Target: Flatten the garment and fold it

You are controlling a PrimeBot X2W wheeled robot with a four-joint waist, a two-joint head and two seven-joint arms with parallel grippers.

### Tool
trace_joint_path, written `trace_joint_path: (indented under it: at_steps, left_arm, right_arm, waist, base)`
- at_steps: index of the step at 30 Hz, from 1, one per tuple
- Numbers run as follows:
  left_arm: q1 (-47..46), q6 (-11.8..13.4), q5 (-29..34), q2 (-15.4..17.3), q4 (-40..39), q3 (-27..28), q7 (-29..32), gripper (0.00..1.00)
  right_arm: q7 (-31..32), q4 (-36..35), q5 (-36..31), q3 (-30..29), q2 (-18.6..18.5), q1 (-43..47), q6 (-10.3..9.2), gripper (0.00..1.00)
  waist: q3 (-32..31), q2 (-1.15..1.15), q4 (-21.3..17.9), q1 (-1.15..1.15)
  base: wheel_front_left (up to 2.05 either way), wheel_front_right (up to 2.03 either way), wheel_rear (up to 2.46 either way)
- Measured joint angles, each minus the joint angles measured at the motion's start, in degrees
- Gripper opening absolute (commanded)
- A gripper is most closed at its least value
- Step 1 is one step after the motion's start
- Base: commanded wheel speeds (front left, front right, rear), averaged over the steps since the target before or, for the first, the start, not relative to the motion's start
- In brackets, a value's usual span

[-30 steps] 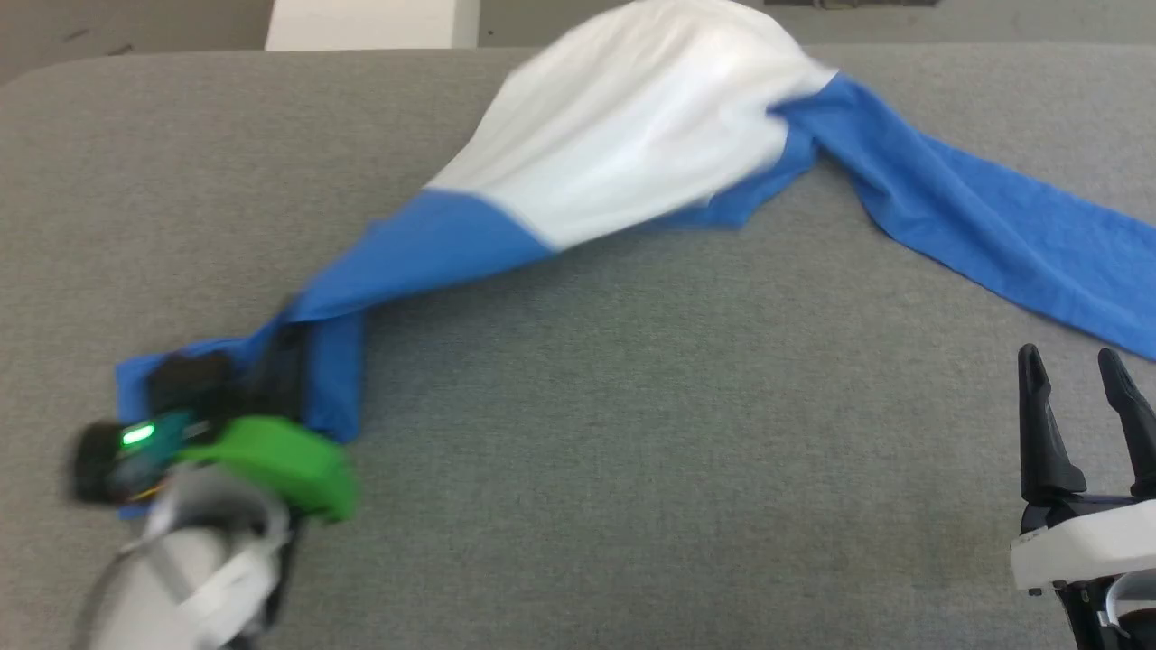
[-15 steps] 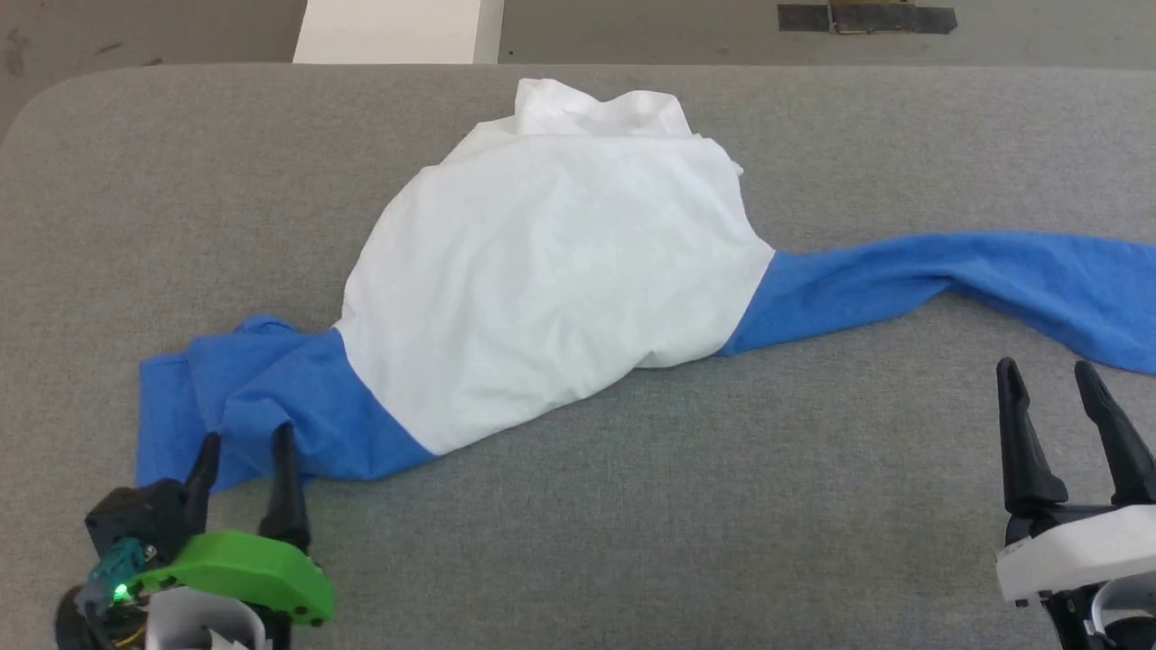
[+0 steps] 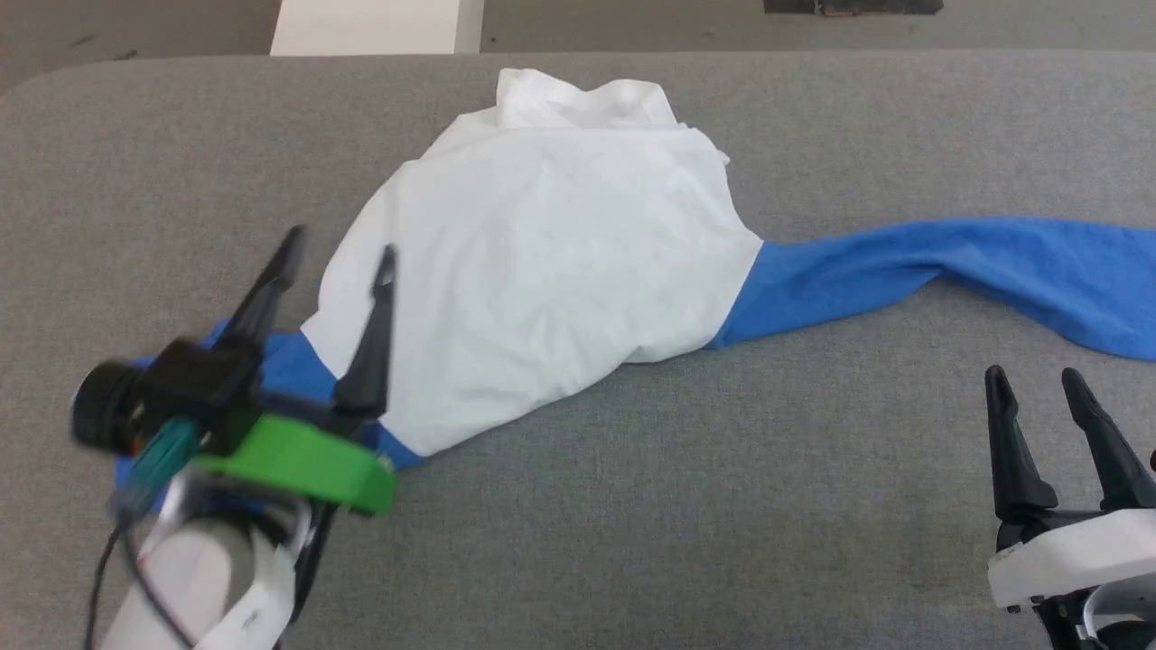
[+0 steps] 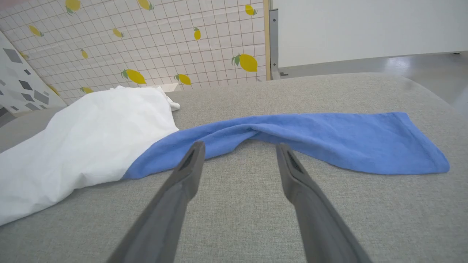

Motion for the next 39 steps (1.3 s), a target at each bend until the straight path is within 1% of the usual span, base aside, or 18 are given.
trace_joint_path:
  at_steps: [2, 5, 7, 11, 15, 18, 20, 24, 28, 31, 33, 35, 37, 39]
  left_arm:
    - [-4.59, -2.66, -0.22, -0.08, 3.11, -2.89, 1.88, 1.00]
    - [-12.57, -7.35, 0.25, -0.29, 11.46, -7.93, 4.93, 1.00]
    - [-17.19, -9.37, 1.08, -0.09, 17.68, -10.80, 6.64, 1.00]
    - [-25.08, -11.09, 0.88, -0.44, 30.31, -15.94, 9.46, 1.00]
    - [-30.20, -11.28, -0.26, -0.32, 39.83, -19.64, 10.61, 1.00]
    - [-32.96, -11.33, -0.56, -0.19, 45.11, -23.07, 11.87, 1.00]
    - [-34.88, -11.33, -0.69, 0.37, 46.63, -25.06, 11.56, 0.00]
    - [-37.85, -11.45, -3.47, 0.36, 48.37, -26.99, 9.44, 0.00]
    - [-40.05, -11.50, -7.13, 1.58, 46.46, -27.76, 9.57, 0.00]
    - [-44.20, -11.59, -9.75, 4.12, 42.17, -27.04, 10.65, 0.00]
    - [-47.77, -11.68, -10.63, 6.38, 39.73, -26.27, 11.65, 0.00]
    - [-51.89, -11.69, -10.68, 9.33, 37.89, -25.76, 12.13, 0.00]
    - [-55.13, -11.69, -10.02, 11.68, 37.37, -25.66, 11.68, 0.00]
    - [-57.52, -11.70, -9.13, 13.38, 38.49, -25.31, 9.90, 0.00]
  right_arm:
    - [0.00, 0.00, 0.01, 0.16, 0.01, -0.09, 0.00, 1.00]
    - [-0.01, -0.03, 0.00, 0.33, 0.01, -0.38, 0.00, 1.00]
    - [-0.01, -0.07, 0.00, 0.62, 0.00, -0.70, 0.00, 1.00]
    - [0.00, -0.21, 0.00, 1.40, 0.00, -2.17, 0.00, 1.00]
    - [-0.01, -0.15, -0.01, 1.78, 0.02, -3.19, 0.00, 1.00]
    - [-0.09, 0.04, 0.00, 1.75, 0.00, -3.35, 0.00, 1.00]
    - [-0.30, 0.13, 0.00, 2.01, 0.03, -3.52, 0.00, 1.00]
    - [-0.58, 0.23, 0.01, 1.79, 0.01, -4.00, 0.00, 1.00]
    - [-0.60, 0.30, 0.02, 1.69, 0.01, -4.00, 0.00, 1.00]
    - [-1.10, 0.24, 0.42, 1.79, 0.01, -4.02, 0.00, 1.00]
    - [-1.26, 0.29, 0.70, 1.98, 0.01, -4.06, 0.00, 1.00]
    - [-1.62, 0.42, 1.10, 2.27, 0.01, -4.33, 0.00, 1.00]
    - [-2.08, 0.69, 1.47, 2.52, 0.01, -4.73, 0.00, 1.00]
    - [-2.64, 1.19, 1.96, 2.90, 0.01, -5.28, 0.00, 1.00]
  waist:
    - [0.70, 0.00, -0.14, 0.00]
    - [2.10, 0.00, -0.38, 0.00]
    - [3.05, 0.00, -0.57, 0.00]
    - [5.26, 0.00, -1.27, 0.00]
    - [7.47, 0.00, -2.50, 0.00]
    - [8.90, 0.00, -3.56, 0.00]
    - [9.50, 0.00, -4.35, 0.00]
    - [10.34, 0.00, -5.77, 0.00]
    - [10.40, 0.00, -6.33, 0.01]
    - [10.69, 0.00, -6.73, 0.01]
    - [11.10, 0.00, -7.08, 0.01]
    - [11.72, 0.00, -7.63, 0.01]
    - [12.39, 0.00, -8.23, 0.01]
    - [13.20, 0.00, -8.99, 0.01]
  base:
    - [0.00, 0.00, 0.00]
    - [0.00, 0.00, 0.00]
    - [0.00, 0.00, 0.00]
    - [0.00, 0.00, 0.00]
    - [0.00, 0.00, 0.00]
    - [0.00, 0.00, 0.00]
    - [0.00, 0.00, 0.00]
    - [0.00, 0.00, 0.00]
    - [0.00, 0.00, 0.00]
    - [0.00, 0.00, 0.00]
    - [0.00, 0.00, 0.00]
    - [0.00, 0.00, 0.00]
    - [0.00, 0.00, 0.00]
    - [0.00, 0.00, 0.00]
